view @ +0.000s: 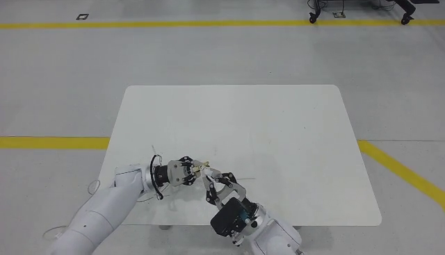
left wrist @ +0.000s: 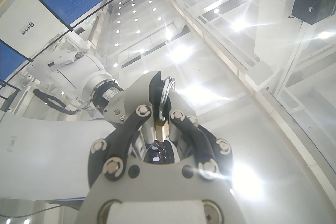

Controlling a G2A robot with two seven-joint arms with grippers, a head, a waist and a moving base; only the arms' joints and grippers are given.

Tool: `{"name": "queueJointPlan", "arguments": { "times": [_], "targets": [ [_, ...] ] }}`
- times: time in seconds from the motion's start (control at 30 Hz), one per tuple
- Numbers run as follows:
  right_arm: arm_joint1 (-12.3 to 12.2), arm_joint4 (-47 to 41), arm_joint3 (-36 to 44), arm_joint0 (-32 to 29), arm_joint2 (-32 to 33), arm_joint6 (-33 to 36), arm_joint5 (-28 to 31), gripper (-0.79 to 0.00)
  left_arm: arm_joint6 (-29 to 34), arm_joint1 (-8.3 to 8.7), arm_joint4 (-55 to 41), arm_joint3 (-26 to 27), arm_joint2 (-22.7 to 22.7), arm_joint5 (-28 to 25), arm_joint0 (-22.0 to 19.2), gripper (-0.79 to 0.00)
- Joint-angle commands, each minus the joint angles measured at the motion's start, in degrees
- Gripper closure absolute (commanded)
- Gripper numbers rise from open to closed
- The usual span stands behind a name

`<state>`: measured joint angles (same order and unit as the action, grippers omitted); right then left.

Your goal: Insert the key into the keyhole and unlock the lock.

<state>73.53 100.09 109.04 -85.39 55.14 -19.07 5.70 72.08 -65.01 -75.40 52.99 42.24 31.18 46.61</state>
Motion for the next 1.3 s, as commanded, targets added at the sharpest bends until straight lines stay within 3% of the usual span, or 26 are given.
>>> {"name": "queueJointPlan", "arguments": {
  "times": [0.0,0.23,0.37,0.47,0.63,0.93,1.27],
  "targets": [
    [0.1,-8.4,0.3,-0.1,0.6,-1.1,3.1,0.000,-2.3,0.11,-0.4,1.3,1.2,-2.4,0.9,0.000],
    [0.3,-36.2,-3.1,2.3,3.2,-1.2,20.1,0.000,-6.7,0.76,0.5,5.8,4.6,-6.8,3.7,0.000],
    [0.4,-47.3,-6.0,4.8,3.4,5.3,24.9,0.000,-6.9,1.24,-0.2,7.9,7.2,-7.7,4.8,0.000],
    [0.6,-51.8,-6.9,6.2,3.1,9.1,24.9,0.000,-7.4,1.58,-0.1,9.6,8.9,-8.4,5.7,0.000],
    [0.9,-55.8,-8.9,8.4,1.6,12.8,27.3,0.000,-8.8,1.85,0.9,12.7,10.6,-9.0,7.3,0.000],
    [1.4,-60.1,-10.8,9.6,0.0,10.8,33.9,0.000,-9.9,2.17,2.4,15.5,13.6,-12.2,9.9,0.000],
    [1.9,-59.0,-11.5,10.9,-1.4,13.4,30.1,0.000,-12.8,2.50,5.7,19.0,16.3,-15.1,12.6,0.000]
  ]
}}
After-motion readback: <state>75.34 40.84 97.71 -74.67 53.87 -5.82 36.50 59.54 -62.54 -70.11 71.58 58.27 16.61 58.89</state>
